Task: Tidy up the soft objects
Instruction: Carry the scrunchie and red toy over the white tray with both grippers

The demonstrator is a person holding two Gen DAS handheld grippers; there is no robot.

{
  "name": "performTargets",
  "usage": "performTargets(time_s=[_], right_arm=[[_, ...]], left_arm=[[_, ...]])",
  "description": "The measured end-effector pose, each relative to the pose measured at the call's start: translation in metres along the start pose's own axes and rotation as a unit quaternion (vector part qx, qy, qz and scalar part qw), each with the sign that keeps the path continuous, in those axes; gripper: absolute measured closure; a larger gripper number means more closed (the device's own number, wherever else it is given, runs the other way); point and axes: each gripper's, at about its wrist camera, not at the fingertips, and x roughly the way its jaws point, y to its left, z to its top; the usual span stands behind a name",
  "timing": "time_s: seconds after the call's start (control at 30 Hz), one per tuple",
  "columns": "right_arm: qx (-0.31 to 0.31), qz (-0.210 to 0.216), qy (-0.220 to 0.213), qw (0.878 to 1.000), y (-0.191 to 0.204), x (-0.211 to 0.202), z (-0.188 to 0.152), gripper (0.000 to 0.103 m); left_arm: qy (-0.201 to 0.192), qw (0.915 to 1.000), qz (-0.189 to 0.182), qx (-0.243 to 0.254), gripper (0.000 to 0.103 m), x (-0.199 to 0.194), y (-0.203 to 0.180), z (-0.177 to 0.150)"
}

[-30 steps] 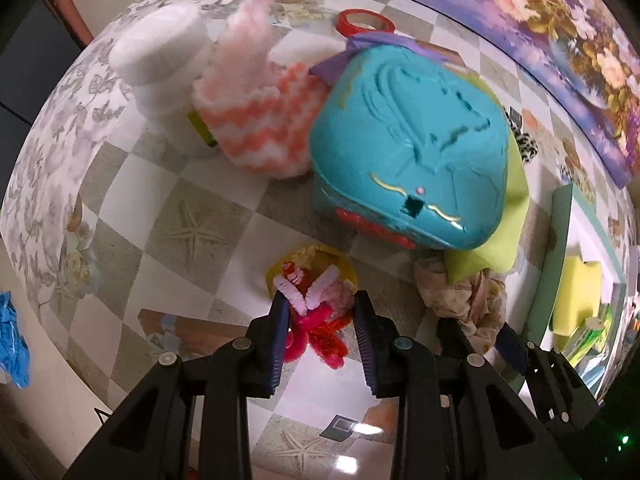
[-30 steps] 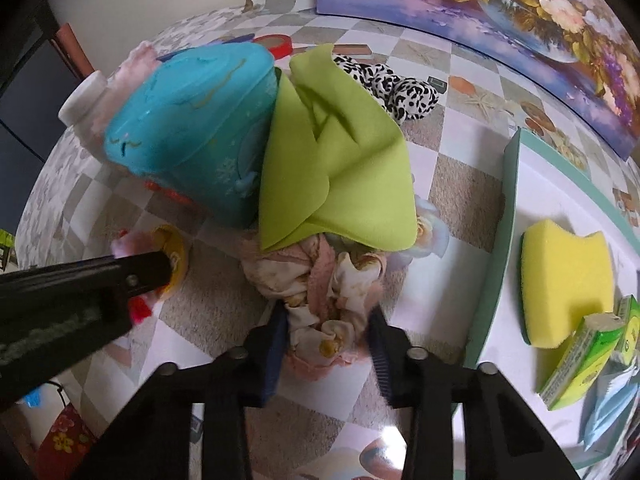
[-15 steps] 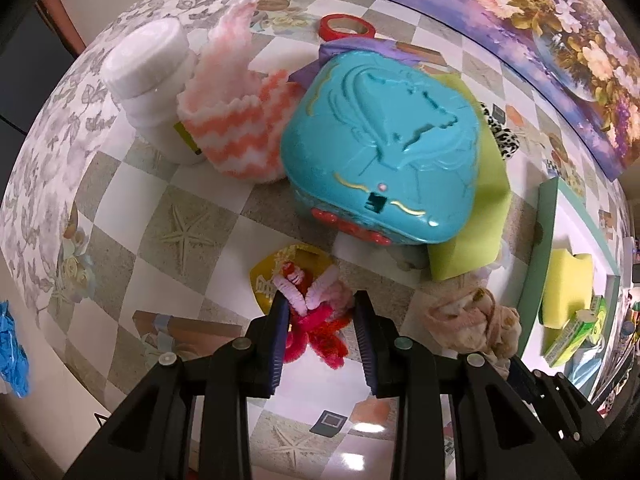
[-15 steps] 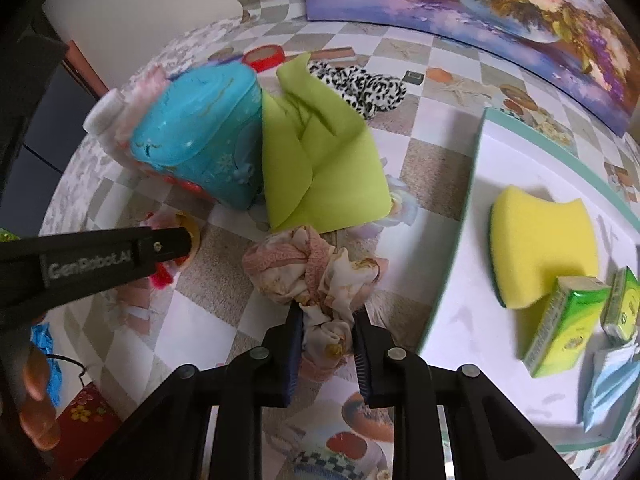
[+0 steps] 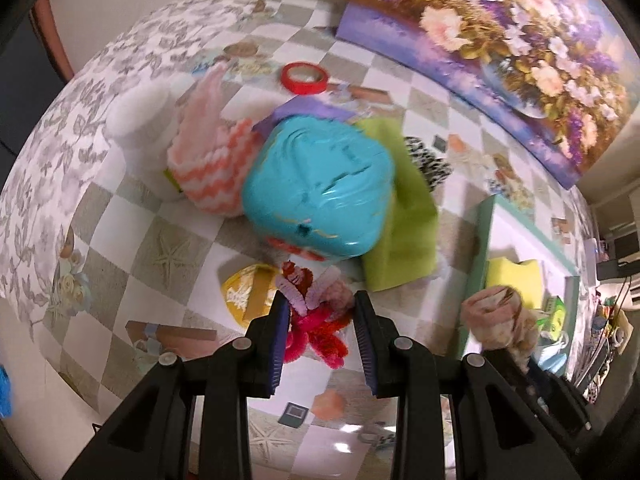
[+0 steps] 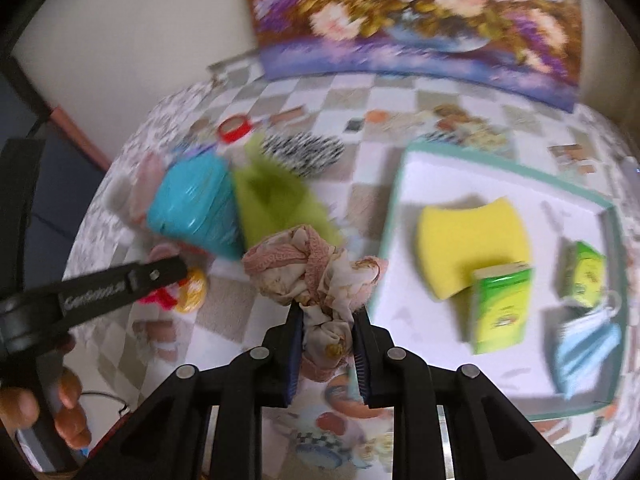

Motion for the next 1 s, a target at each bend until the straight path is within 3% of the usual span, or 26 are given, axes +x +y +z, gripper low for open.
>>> performTargets(time_s=[0.47, 0.77, 1.0], right_arm=[[0.113, -0.072, -0.053, 0.990, -0.094, -0.036, 0.055, 0.079], [0.194, -0.105, -0.041, 0.975, -0.175, -0.022, 0.048, 0.079], [0.254, -0.121, -0.035, 0.959, -0.236, -0.022, 0.031, 0.079]], left_arm=[[-0.006, 0.9968, -0.025, 0.076, 0.070, -0.002, -0.105, 0.028], [-0.009, 0.9880, -0.075, 0.135, 0.070, 0.021, -0.176, 0.029], [-0.014, 0.9789, -0.092, 0.182, 0.070, 0.045, -0.215, 0.024]])
